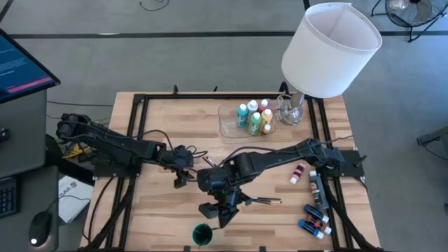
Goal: Pick & Place Paint Supplies
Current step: Put the silver paintbrush into the green cup
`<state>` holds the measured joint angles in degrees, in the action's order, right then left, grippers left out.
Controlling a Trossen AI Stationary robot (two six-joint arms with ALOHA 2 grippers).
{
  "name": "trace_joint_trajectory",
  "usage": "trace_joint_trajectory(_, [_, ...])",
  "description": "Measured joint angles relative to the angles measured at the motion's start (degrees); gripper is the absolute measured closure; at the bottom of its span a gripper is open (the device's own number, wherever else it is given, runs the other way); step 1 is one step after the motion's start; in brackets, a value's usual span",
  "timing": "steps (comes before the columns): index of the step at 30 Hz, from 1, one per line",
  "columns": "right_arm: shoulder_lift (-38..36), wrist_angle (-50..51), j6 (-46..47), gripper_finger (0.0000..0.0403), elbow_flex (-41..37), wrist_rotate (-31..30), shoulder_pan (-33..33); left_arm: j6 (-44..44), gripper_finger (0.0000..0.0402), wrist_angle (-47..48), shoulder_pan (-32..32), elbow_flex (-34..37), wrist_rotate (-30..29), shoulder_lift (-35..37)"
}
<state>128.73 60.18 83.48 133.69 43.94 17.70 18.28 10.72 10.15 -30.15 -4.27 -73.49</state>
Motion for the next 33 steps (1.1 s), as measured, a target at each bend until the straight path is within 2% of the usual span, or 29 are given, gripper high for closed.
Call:
trace_joint_trajectory(18, [0.0,-0.5,1.7,0.0403,0.0,-1.1,2.2,0.0,0.0248,0.0,0.0,0.0,0.0,0.0])
trace_joint_trajectory(33, [0.0,1.5,-0.9,0.0403,0.0,-5.0,1.6,0.0,0.0248,0.0,0.0,0.0,0.0,0.0])
